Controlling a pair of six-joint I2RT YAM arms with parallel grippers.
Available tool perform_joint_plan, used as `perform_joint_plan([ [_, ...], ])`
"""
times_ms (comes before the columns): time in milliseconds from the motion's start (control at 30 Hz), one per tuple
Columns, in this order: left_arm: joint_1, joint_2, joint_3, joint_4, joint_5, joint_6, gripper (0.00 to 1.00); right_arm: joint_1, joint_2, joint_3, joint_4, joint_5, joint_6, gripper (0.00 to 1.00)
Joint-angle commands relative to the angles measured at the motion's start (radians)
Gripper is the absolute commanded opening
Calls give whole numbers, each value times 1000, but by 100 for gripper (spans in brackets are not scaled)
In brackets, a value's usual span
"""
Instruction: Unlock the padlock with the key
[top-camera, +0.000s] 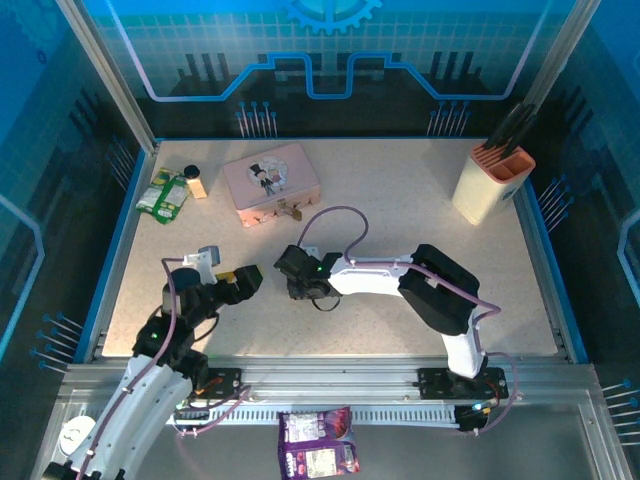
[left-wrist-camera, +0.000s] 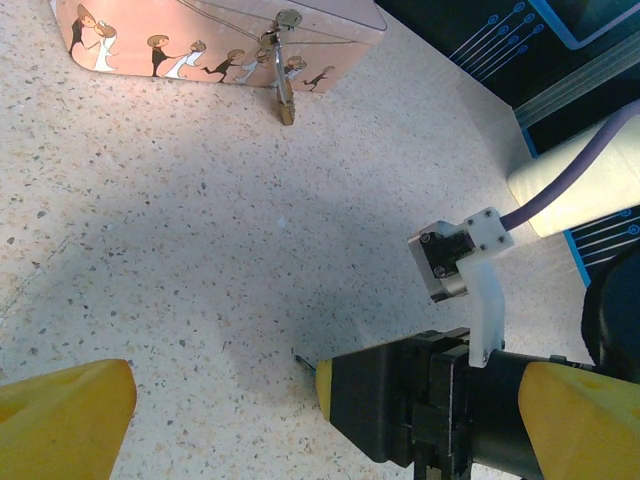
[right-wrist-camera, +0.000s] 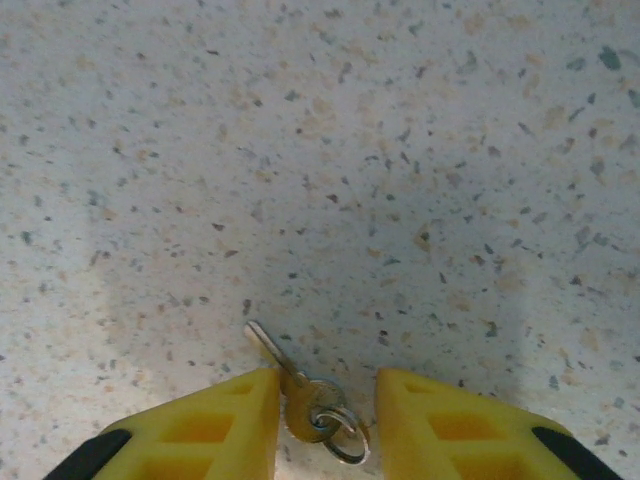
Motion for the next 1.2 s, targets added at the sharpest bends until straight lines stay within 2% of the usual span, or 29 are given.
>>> perform_joint_plan([
  [0, -4, -14, 8, -22, 6, 7, 99, 12, 23, 31, -44, 28, 27, 30],
  [533, -4, -44, 1, -24, 2, 7, 99, 31, 60, 53, -90, 32, 39, 24],
  [800, -4, -41, -2, -23, -7, 6, 99, 35, 67, 58, -95, 30, 35, 16],
  [967, -4, -21, -3, -27, -46, 13, 99, 29, 63, 49, -88, 31, 46, 0],
  [1067, -4, -3, -3, -24, -65, 15, 99, 24, 25, 19, -53, 43, 49, 0],
  [1167, -4, 11, -1, -13, -71, 11, 99, 23, -58, -74, 75, 24, 57, 0],
])
